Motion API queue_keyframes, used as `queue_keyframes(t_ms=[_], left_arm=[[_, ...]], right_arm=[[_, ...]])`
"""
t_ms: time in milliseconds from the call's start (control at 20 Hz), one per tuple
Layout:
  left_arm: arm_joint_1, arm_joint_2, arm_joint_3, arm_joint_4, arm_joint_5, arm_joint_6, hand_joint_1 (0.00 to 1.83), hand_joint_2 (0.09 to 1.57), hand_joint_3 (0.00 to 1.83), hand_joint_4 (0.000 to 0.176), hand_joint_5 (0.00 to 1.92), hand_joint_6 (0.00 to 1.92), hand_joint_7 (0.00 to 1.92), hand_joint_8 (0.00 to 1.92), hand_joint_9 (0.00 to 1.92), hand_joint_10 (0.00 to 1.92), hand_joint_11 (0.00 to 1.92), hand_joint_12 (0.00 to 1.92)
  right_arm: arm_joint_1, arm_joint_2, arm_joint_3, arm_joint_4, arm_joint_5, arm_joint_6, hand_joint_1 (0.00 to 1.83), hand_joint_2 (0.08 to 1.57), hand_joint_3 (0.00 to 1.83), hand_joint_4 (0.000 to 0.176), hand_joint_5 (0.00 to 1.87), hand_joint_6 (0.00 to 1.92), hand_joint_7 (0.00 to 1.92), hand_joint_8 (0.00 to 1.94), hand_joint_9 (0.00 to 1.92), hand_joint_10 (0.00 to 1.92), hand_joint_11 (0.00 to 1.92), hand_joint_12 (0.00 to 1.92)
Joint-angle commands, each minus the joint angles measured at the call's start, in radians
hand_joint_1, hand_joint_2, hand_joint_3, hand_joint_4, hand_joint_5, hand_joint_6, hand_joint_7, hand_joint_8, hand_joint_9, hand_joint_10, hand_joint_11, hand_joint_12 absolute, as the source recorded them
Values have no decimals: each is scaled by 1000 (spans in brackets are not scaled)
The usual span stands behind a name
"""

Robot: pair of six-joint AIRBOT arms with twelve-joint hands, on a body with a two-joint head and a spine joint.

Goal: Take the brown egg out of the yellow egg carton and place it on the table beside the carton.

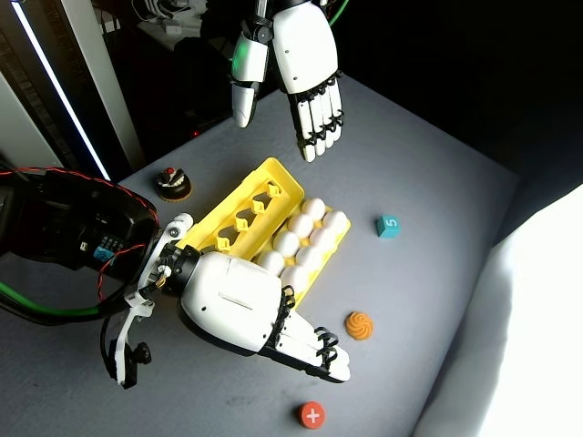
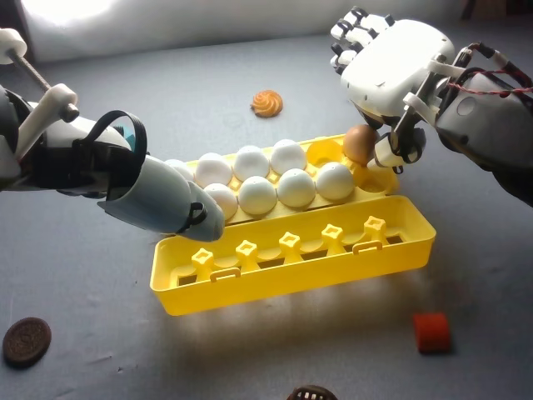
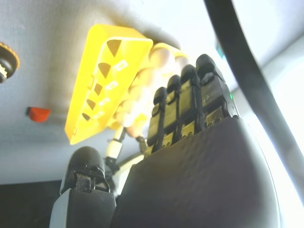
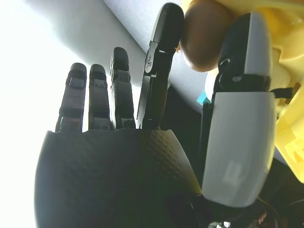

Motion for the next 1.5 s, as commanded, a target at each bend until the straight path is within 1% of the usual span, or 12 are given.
queue_keyframes(t_ms=[0, 350, 400, 450, 500, 550, 700, 750, 800, 1050, 1200, 1450], left_arm=[[-8, 2, 0, 55, -24, -1, 0, 1177, 0, 0, 97, 1, 100, 3, 77, 3, 0, 138], [-9, 2, 1, 55, -24, -1, 0, 1180, 1, 0, 76, 2, 76, 2, 54, 2, 0, 79], [-9, 2, 1, 55, -24, -1, 0, 1174, 0, 0, 92, 1, 88, 0, 63, 0, 0, 110], [-9, 2, 1, 55, -24, -1, 0, 1176, 1, 0, 108, 3, 103, 2, 78, 3, 0, 150], [-10, 2, 1, 55, -24, -1, 0, 1176, 1, 0, 92, 3, 87, 2, 62, 2, 0, 107], [-10, 2, 1, 55, -24, -1, 0, 1180, 2, 0, 92, 3, 84, 2, 59, 2, 0, 98], [-11, 2, 2, 55, -24, -1, 0, 1177, 0, 0, 86, 0, 89, 0, 69, 2, 0, 126], [-11, 2, 2, 55, -24, -1, 0, 1179, 1, 0, 73, 1, 72, 1, 54, 3, 0, 83], [-11, 2, 2, 55, -24, -1, 0, 1179, 1, 0, 59, 0, 65, 0, 48, 2, 0, 75], [-11, 2, 2, 55, -24, -1, 0, 1180, 0, 0, 112, 4, 106, 4, 89, 4, 0, 218], [-11, 2, 2, 55, -24, -1, 0, 1178, 0, 0, 129, 6, 123, 6, 103, 6, 0, 255], [-11, 2, 2, 55, -24, 0, 0, 1169, 0, 0, 114, 0, 111, 0, 96, 0, 0, 248]], right_arm=[[14, 3, 1, -45, 79, -1, 1156, 1023, 0, 0, 1193, 642, 338, 0, 20, 0, 0, 0], [14, 3, -1, -45, 82, -1, 1171, 1020, 0, 0, 1201, 628, 345, 6, 13, 5, 0, 0], [15, 3, -2, -45, 86, -1, 1118, 1015, 0, 69, 1199, 612, 212, 0, 2, 0, 0, 0], [15, 3, -3, -45, 88, -1, 1052, 905, 0, 0, 1079, 132, 161, 0, 0, 0, 0, 0], [14, 3, -4, -45, 90, -1, 954, 904, 0, 43, 1046, 49, 175, 0, 0, 0, 0, 0], [12, 3, -6, -45, 91, -1, 922, 859, 0, 60, 1019, 14, 232, 14, 0, 0, 0, 0], [10, 4, -9, -45, 91, -6, 921, 842, 0, 58, 1002, 0, 271, 1, 0, 0, 0, 0], [10, 4, -10, -45, 91, -6, 887, 834, 0, 76, 983, 0, 282, 5, 0, 0, 0, 0], [10, 4, -10, -45, 91, -6, 897, 828, 0, 66, 978, 0, 298, 10, 0, 0, 0, 0], [11, 4, -10, -55, 89, -4, 910, 824, 0, 63, 1004, 8, 277, 0, 0, 0, 0, 0], [9, 3, -6, -84, 86, 21, 908, 827, 0, 71, 1007, 8, 253, 0, 0, 0, 0, 0], [0, 0, 16, -84, 86, 27, 944, 825, 1, 45, 1058, 14, 273, 10, 0, 0, 0, 0]])
